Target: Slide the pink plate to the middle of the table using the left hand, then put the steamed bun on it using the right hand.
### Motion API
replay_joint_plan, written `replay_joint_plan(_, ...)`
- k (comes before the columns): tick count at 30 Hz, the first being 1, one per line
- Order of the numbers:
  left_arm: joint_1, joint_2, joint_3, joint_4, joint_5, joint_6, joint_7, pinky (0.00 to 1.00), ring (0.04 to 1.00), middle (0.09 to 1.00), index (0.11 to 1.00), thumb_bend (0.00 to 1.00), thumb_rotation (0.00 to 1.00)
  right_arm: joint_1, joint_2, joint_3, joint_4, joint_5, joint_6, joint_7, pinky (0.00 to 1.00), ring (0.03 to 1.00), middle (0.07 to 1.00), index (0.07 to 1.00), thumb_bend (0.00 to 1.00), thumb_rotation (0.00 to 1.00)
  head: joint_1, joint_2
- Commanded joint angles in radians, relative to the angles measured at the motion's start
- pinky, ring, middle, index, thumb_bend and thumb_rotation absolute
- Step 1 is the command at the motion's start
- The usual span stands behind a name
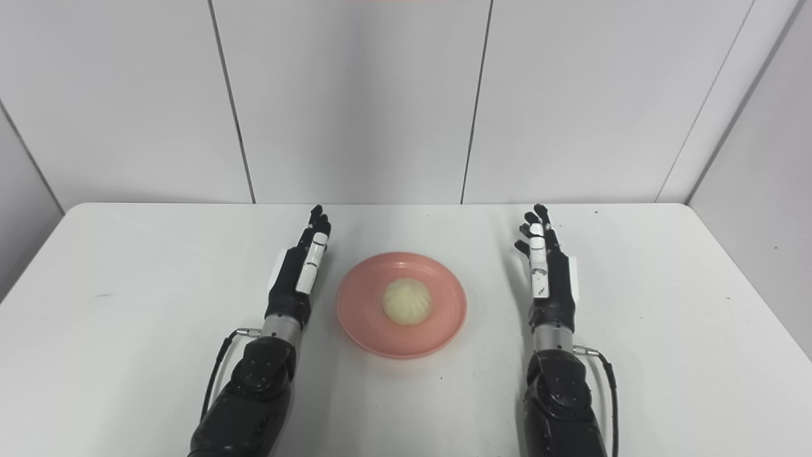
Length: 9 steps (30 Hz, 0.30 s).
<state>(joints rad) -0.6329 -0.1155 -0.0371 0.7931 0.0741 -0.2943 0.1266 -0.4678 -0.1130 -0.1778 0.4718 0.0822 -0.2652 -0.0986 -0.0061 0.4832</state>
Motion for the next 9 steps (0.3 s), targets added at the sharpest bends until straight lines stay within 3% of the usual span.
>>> replay_joint_plan(1,0.026,0.012,0.005,0.021,0.01,-0.01,0.025,1.0,1.0,1.0,1.0,0.59,0.96,0.012,0.019,0.007,0.012,0.024,0.025,0.019,0.88,0.907,0.924,0.925,0.79,1.0,0.0,0.001)
replay_joint_plan(9,0.02,0.007,0.016,0.027,0.004,-0.028,0.047,1.0,1.0,1.0,1.0,0.6,0.93,0.016,0.018,0.023,-0.019,0.061,0.11,0.061,0.96,0.935,0.953,0.943,0.77,1.0,0.002,0.002)
